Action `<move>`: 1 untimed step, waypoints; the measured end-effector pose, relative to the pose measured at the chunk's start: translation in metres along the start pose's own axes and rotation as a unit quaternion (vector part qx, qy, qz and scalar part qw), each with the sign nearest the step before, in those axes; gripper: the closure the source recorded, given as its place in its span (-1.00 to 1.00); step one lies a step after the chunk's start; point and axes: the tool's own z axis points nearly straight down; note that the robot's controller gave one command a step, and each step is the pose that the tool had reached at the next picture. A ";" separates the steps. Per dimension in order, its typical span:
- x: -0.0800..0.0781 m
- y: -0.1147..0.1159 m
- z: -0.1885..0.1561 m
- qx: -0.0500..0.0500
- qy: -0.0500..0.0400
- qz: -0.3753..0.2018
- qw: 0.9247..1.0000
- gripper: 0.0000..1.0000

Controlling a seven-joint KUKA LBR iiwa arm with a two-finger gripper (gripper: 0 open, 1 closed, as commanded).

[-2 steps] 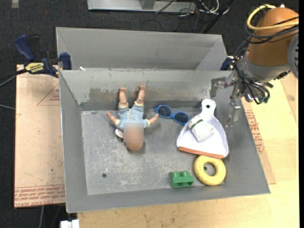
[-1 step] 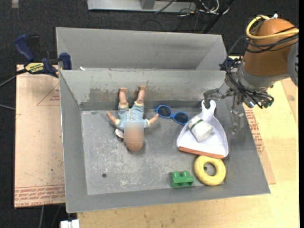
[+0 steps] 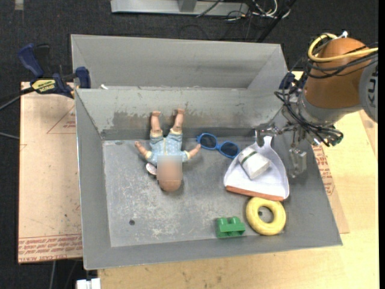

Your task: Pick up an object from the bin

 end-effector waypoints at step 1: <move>-0.013 0.008 0.039 -0.002 -0.001 -0.162 0.987 -1.00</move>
Offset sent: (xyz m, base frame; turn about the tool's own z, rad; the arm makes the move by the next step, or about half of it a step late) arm 0.0206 0.0219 -0.0663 -0.3616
